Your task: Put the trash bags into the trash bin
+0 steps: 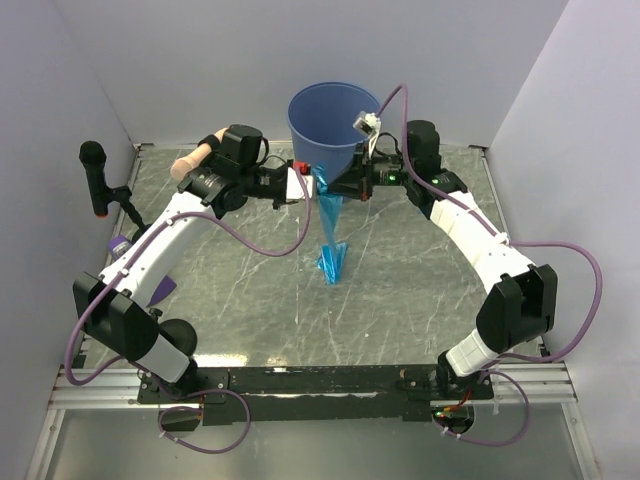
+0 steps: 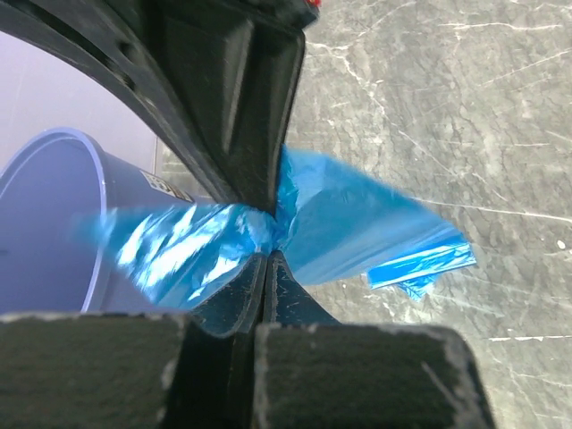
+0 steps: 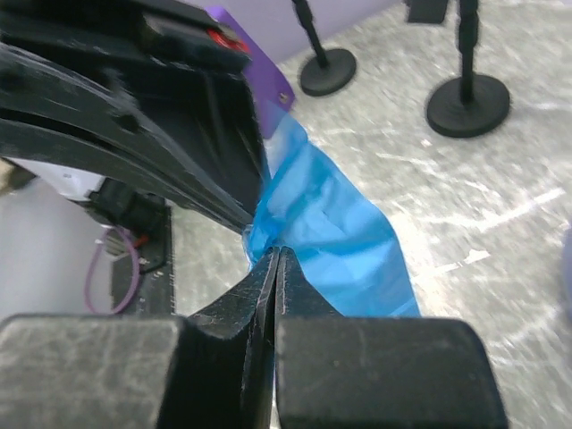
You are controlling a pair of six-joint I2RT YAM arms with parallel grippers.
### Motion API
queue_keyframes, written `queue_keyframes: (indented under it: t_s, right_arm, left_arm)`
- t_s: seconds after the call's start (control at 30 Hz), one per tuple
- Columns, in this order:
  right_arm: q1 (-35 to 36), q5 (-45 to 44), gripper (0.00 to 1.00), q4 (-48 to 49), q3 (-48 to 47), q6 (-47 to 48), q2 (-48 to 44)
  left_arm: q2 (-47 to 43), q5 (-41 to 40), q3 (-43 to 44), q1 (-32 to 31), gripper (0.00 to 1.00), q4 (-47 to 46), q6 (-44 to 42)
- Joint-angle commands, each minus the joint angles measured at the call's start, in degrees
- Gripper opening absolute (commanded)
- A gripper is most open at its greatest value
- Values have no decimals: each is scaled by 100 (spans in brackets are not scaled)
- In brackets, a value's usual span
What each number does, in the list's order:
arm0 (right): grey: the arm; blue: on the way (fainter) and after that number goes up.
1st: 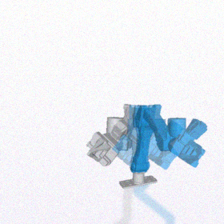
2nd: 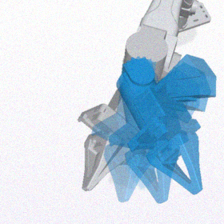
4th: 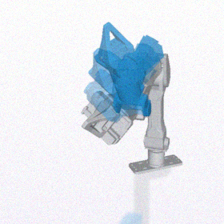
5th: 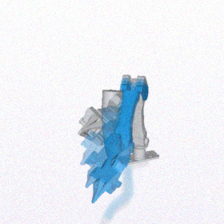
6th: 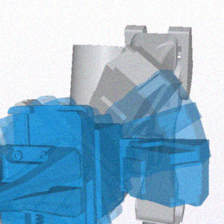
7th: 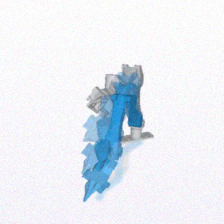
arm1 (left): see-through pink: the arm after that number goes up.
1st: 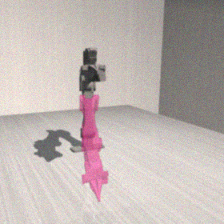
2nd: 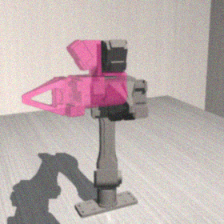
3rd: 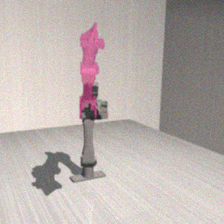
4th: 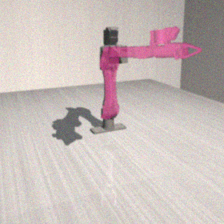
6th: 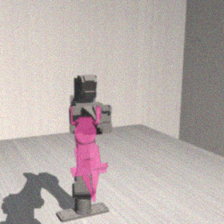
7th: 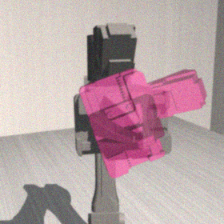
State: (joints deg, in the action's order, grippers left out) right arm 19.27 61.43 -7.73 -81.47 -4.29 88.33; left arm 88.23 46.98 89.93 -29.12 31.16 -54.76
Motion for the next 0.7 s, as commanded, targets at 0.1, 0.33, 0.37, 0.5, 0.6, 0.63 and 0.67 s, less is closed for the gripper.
queue_keyframes:
  t_s: [0.1, 0.33, 0.37, 0.5, 0.6, 0.63, 0.67]
  right_arm:
    - [7, -877, 0, -677, -45, 886, -53]
    - [-63, -906, 0, -599, -9, 721, -97]
    - [-72, -774, 0, -485, 8, 572, -106]
    - [-81, -536, 0, -19, 87, -70, -124]
    - [-107, -448, 0, 140, 105, -317, -106]
    - [-107, -421, 0, 166, 88, -352, -97]
    - [-107, -421, 0, 184, 79, -388, -97]
  left_arm:
    - [-95, 92, 192, 3, 0, -382, 124]
    - [-121, -74, 42, 3, 1, -540, 395]
    - [-95, -101, 42, -5, 1, -506, 544]
    - [133, 21, 218, 3, 1, -207, 1106]
    - [265, -92, 227, -6, 18, -312, 1503]
    - [274, -145, 201, -6, 27, -425, 1643]
    - [257, -163, 174, -6, 35, -513, 1740]
